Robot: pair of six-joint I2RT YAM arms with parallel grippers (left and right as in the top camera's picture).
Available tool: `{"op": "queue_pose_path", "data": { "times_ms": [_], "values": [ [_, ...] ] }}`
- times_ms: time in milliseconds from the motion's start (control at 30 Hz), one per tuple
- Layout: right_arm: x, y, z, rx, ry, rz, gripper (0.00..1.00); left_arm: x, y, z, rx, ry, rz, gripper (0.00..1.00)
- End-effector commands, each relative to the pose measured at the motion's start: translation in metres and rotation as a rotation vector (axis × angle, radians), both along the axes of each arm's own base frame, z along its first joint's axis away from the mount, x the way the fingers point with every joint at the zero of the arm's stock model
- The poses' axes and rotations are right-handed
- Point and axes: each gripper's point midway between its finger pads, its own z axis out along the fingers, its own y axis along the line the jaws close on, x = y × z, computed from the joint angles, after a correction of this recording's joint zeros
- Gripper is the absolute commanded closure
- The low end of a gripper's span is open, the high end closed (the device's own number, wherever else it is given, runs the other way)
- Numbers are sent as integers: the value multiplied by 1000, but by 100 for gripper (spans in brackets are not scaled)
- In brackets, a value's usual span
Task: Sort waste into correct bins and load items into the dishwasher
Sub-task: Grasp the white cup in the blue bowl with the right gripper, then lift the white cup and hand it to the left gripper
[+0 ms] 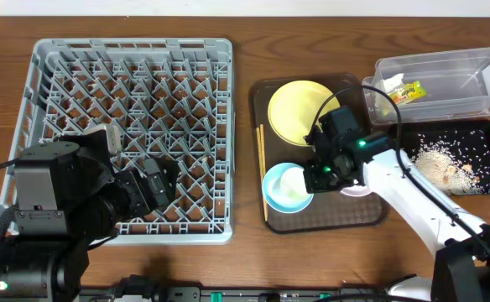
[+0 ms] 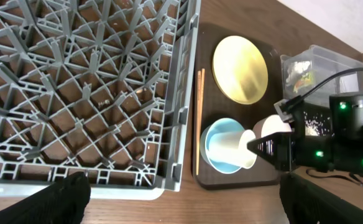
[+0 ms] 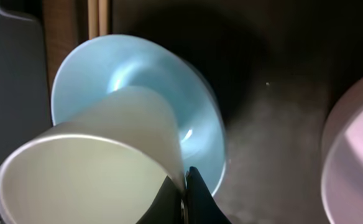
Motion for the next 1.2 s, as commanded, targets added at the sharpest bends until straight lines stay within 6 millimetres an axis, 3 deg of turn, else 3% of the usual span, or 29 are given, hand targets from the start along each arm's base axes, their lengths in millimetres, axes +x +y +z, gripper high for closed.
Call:
{"op": "queue_pose_path", "data": {
  "times_ms": [0, 133, 233, 433, 533, 600, 833, 1067, 1167],
  "values": [
    [26, 12, 46, 127, -95, -5, 99, 1, -2, 1, -11, 3, -6, 2],
    [52, -2, 105, 268, -181, -57, 99, 6, -6, -3, -31, 27, -23, 2],
    [60, -14, 145, 418, -231, -44, 99, 12, -30, 3, -146, 36, -120, 2],
    [49, -24, 204, 782, -321, 82, 99, 18, -99, 55, -550, -54, -532, 6],
    [35, -19, 228, 937, -357, 161, 99, 11, -116, 90, -756, -110, -754, 8],
    [29, -14, 240, 1012, -363, 194, 99, 7, -119, 100, -845, -107, -834, 8],
    [13, 4, 265, 1163, -358, 291, 99, 5, -127, 93, -839, -97, -878, 8],
    [-1, 32, 268, 1179, -353, 423, 99, 15, -143, 45, -607, 9, -761, 8],
    [0, 37, 271, 1183, -350, 440, 99, 14, -148, 36, -577, 36, -764, 8]
  ]
}}
